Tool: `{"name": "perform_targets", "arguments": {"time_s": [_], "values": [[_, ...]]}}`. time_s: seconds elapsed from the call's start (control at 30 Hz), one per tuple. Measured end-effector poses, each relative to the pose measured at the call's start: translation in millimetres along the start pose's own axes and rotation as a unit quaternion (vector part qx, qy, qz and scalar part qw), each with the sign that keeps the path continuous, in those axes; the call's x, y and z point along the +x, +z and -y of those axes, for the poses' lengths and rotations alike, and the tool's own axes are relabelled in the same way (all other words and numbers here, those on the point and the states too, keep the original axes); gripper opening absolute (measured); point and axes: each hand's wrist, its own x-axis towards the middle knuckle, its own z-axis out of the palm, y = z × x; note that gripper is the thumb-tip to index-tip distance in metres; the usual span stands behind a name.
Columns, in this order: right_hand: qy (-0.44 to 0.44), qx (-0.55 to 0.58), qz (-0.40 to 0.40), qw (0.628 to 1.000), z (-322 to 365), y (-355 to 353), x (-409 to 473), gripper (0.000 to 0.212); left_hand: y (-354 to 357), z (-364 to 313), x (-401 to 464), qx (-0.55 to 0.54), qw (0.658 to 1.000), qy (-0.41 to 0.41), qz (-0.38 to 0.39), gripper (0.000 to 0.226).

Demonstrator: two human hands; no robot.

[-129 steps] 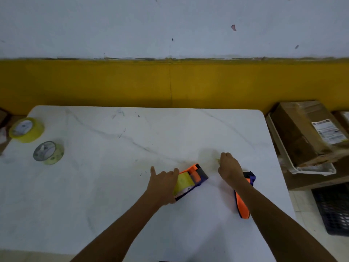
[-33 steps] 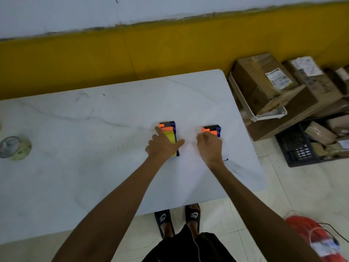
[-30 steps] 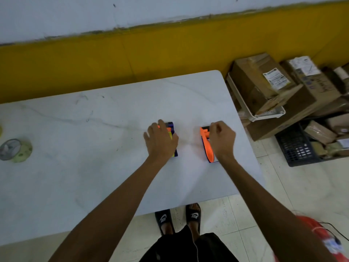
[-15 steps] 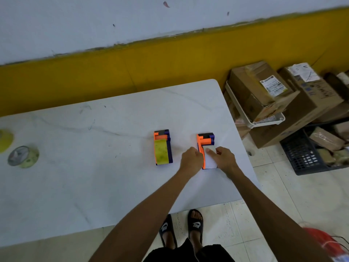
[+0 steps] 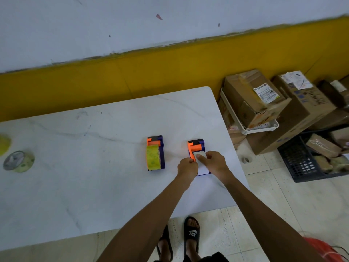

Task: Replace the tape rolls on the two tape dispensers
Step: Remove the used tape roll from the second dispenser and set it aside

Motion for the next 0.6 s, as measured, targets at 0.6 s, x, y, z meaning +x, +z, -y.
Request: {"name": "perform_targets", "arguments": {"time_s": [0.6], "values": [[-0.001, -0.031, 0.009, 0.999, 31, -19, -6, 0.033, -15, -40, -3, -0.122, 0.991, -0.051, -0.010, 0.025]]}}
